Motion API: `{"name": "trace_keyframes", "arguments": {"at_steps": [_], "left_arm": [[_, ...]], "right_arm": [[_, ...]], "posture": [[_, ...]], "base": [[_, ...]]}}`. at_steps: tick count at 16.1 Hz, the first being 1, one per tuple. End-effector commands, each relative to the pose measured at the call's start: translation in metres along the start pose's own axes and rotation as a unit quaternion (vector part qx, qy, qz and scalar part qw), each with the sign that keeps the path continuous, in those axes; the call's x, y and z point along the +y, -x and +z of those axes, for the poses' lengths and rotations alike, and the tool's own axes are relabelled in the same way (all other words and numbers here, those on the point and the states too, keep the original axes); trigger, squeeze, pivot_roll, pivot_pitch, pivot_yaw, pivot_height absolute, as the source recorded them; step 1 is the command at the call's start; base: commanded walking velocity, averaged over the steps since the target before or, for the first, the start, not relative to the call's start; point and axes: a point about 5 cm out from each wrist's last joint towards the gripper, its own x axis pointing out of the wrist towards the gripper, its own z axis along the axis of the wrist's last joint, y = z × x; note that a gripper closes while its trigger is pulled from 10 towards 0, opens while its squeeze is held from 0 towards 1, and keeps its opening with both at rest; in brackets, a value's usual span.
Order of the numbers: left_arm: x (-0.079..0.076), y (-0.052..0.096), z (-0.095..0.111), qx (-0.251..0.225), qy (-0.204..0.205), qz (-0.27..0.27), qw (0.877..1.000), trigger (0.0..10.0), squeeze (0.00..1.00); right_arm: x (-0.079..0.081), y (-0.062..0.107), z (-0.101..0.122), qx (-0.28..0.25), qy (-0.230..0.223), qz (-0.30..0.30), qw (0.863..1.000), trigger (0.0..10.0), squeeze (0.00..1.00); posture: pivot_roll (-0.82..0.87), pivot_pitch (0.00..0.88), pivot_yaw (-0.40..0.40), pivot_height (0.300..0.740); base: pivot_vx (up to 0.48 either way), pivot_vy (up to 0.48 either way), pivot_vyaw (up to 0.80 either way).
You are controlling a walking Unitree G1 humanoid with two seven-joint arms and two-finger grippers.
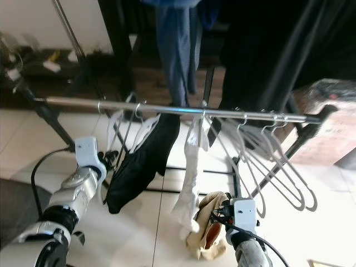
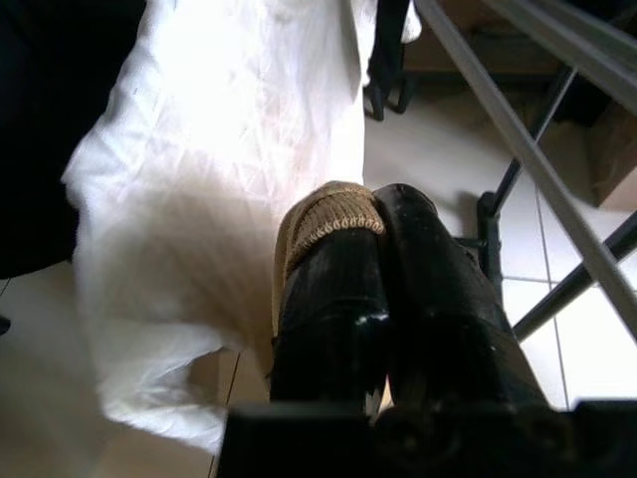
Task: Hang hanger
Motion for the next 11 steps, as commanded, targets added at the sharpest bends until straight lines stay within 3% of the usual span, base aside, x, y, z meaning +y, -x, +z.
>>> {"name": "trace_keyframes", "arguments": {"at_steps": [1, 4, 11], "left_arm": [[0.002, -0.001, 0.005, -0.008, -0.005, 0.005, 1.000, 0.0, 0.00], [-0.001, -0.003, 0.018, -0.036, -0.009, 0.013, 0.999, 0.0, 0.00], [-0.003, -0.003, 0.023, -0.050, -0.020, 0.019, 0.998, 0.0, 0.00]], "right_arm": [[0.002, 0.005, 0.001, 0.000, -0.005, 0.000, 1.000, 10.0, 0.00], [0.001, 0.012, -0.002, 0.012, -0.009, -0.006, 1.000, 10.0, 0.00], [0.002, 0.010, -0.001, 0.019, -0.013, -0.009, 1.000, 10.0, 0.00]], "posture": [[-0.09, 0.308, -0.007, 0.740], [-0.09, 0.316, -0.003, 0.740], [-0.08, 0.297, 0.003, 0.740]], "base": [[0.000, 0.000, 0.00], [0.000, 0.000, 0.00], [0.000, 0.000, 0.00]]}}
